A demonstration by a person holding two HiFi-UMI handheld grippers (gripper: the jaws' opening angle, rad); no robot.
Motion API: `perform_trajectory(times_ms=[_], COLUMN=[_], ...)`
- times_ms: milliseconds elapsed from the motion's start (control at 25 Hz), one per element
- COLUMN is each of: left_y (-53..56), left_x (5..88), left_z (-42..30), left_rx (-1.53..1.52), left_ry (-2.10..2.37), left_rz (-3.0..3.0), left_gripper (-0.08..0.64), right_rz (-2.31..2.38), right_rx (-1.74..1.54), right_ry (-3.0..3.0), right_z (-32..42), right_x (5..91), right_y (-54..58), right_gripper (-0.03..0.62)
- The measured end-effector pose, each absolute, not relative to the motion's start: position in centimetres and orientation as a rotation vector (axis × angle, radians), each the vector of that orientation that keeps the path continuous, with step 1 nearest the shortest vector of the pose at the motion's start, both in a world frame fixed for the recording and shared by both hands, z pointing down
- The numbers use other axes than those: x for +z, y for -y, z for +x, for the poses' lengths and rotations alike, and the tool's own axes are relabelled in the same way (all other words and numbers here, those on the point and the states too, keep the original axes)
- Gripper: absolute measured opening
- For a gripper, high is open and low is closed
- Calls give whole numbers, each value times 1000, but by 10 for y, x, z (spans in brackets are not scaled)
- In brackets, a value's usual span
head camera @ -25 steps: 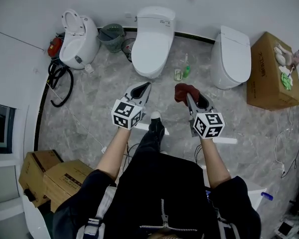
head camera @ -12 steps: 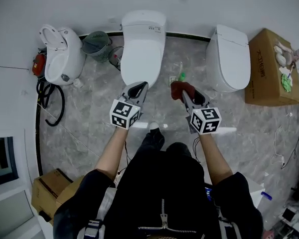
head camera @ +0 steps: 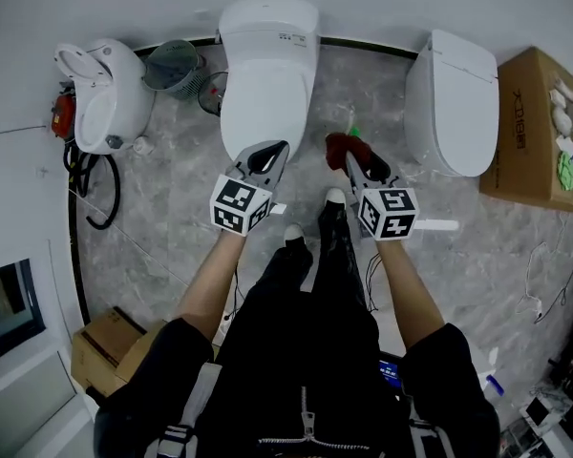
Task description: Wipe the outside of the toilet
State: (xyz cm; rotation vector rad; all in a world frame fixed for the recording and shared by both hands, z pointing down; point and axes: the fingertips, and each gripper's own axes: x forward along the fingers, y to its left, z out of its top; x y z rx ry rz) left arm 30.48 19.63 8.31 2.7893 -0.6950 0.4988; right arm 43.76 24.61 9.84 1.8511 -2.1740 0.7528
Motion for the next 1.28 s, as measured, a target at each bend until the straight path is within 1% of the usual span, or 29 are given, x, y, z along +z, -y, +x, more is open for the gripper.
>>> perform_trajectory(times_ms=[400,640,920,1280], left_y=[-113,-75,-53,-38], left_x=[168,240,323,399], left_z=[380,410,416,406], left_rx=[535,551,586,634], left_ry=[733,776,831,849], left_rz=[2694,2617,2524,2498], left_gripper=[-1,0,0,0], right_rz=[1676,1577,1482,1331], right_rx=[901,935,1036,943], right_ry=[2155,2103,2011,1944], right_z=[491,510,512,497], right_x=[209,304,434,564], right_y=[-145,-91,-30,60], right_gripper=[124,127,126,126])
